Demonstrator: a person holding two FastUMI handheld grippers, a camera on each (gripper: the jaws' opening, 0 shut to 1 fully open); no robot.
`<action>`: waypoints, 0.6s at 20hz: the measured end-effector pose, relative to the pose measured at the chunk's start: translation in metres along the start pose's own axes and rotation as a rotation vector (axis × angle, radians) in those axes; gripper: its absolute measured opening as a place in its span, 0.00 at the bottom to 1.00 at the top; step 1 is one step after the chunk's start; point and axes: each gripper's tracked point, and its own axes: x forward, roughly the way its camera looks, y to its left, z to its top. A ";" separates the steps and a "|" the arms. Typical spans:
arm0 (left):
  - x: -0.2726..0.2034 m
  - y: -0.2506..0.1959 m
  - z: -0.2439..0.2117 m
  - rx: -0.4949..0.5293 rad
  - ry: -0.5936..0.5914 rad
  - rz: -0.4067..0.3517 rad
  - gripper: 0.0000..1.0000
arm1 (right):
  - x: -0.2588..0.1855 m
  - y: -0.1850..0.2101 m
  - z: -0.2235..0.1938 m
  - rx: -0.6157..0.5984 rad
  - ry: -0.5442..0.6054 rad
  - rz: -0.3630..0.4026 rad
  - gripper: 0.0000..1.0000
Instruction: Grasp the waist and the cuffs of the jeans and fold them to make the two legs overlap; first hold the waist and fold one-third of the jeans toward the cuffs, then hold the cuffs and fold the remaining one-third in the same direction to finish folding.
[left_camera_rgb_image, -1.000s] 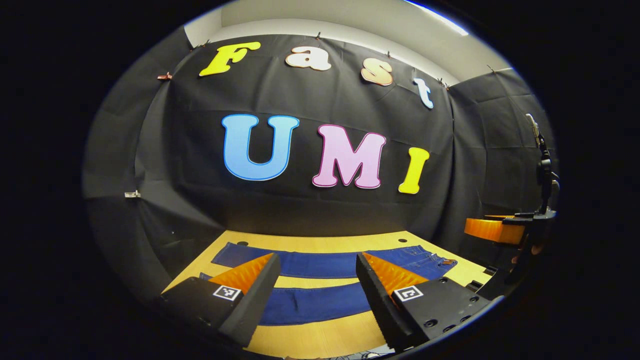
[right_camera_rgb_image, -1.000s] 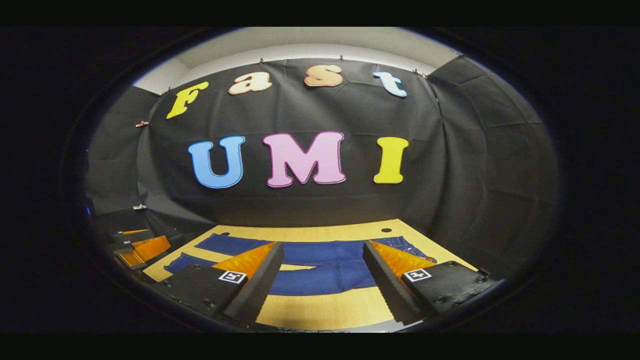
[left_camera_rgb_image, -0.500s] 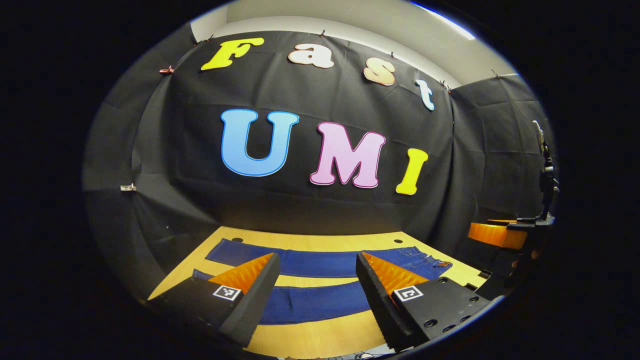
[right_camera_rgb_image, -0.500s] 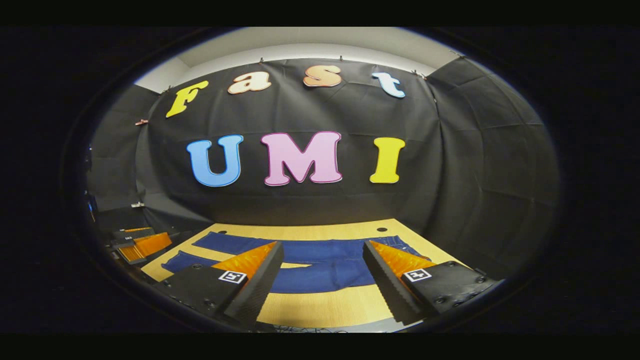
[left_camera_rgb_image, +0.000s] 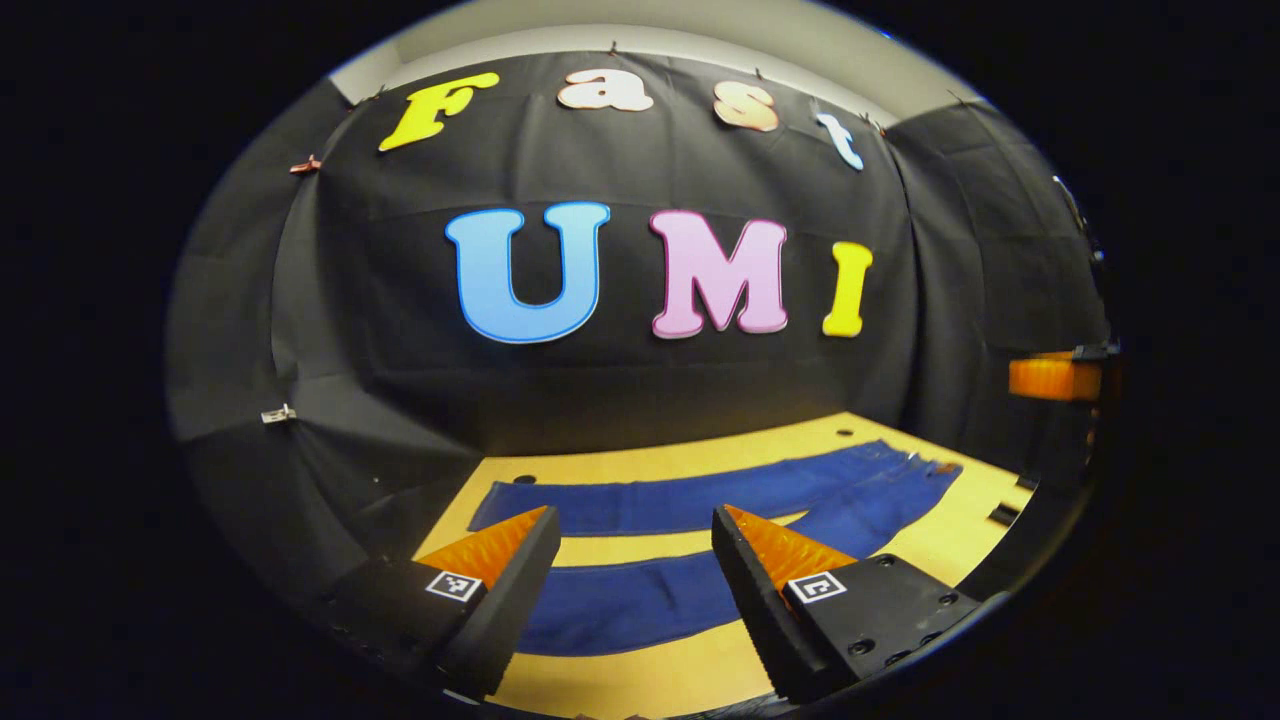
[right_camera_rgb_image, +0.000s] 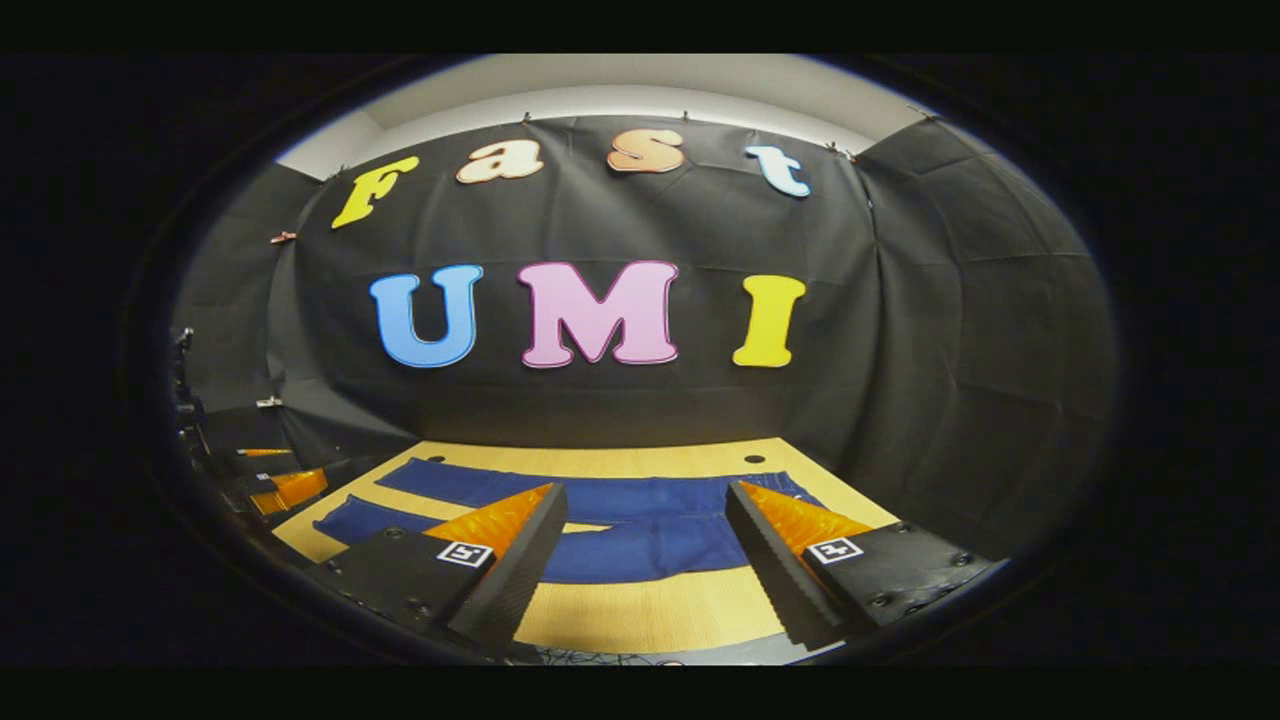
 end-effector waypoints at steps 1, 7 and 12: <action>0.002 0.013 -0.015 0.025 0.032 -0.002 0.95 | 0.000 0.001 -0.002 -0.002 0.008 0.004 0.98; 0.013 0.102 -0.097 0.238 0.224 0.006 0.98 | 0.004 0.008 -0.013 -0.027 0.051 0.016 0.98; 0.019 0.152 -0.174 0.546 0.437 -0.103 0.98 | 0.008 0.020 -0.020 -0.078 0.073 0.044 0.98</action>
